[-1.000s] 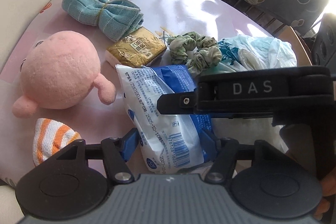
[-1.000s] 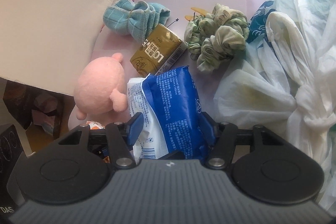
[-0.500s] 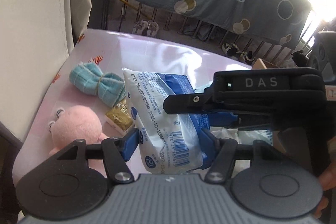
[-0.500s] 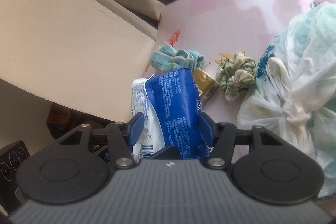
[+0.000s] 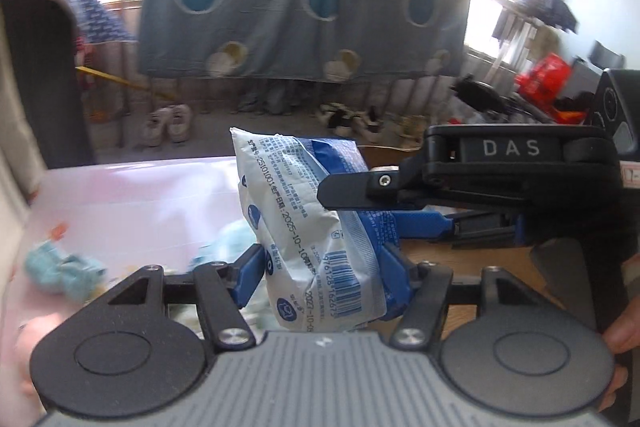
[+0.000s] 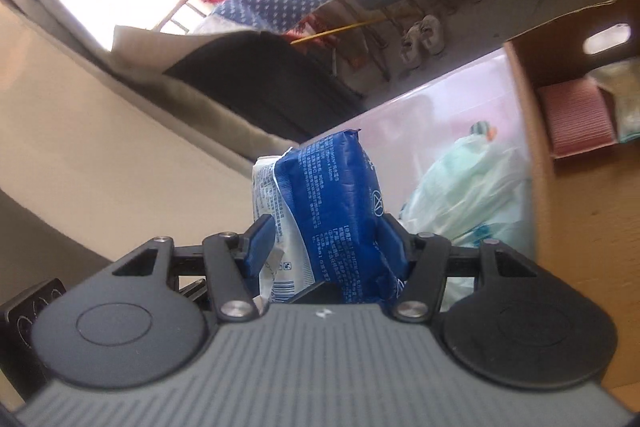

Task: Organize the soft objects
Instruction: 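Carry the wet-wipes pack with the right tool into the cardboard box and open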

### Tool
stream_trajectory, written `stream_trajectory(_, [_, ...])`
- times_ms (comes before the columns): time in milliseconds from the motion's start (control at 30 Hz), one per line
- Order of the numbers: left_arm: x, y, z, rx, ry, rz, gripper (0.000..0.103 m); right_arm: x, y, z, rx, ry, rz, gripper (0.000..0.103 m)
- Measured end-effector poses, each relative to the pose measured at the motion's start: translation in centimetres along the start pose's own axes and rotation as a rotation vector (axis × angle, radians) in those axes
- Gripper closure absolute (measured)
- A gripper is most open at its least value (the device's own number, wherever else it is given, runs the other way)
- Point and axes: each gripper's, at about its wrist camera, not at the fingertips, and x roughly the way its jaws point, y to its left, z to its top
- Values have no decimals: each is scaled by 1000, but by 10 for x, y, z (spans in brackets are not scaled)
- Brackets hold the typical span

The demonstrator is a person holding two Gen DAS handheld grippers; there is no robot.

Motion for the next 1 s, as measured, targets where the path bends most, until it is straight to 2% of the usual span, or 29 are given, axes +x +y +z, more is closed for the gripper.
stream_trajectory(167, [52, -62, 19, 73, 75, -114, 40, -61, -62, 17, 94, -99, -75, 46])
stream_trajectory(300, [97, -97, 24, 111, 142, -146, 40, -87, -118, 26, 183, -130, -109, 46])
stream_trajectory(400, [130, -109, 22, 132, 194, -135, 40, -86, -163, 28, 264, -122, -100, 47])
stream_trajectory(533, [159, -108, 10, 128, 271, -112, 39, -51, -213, 24, 367, -69, -82, 48])
stream_trajectory(633, [154, -90, 4, 117, 265, -110, 38, -23, -242, 22, 402, -25, -147, 49])
stream_trajectory(733, [136, -70, 4, 116, 237, -102, 37, -11, -260, 19, 417, 7, -200, 50])
stream_trajectory(900, [99, -36, 10, 62, 189, -80, 36, -5, -265, 22, 368, 24, -266, 49])
stream_trajectory(1000, [76, -15, 4, 28, 159, -69, 34, 8, -260, 20, 345, 97, -301, 49])
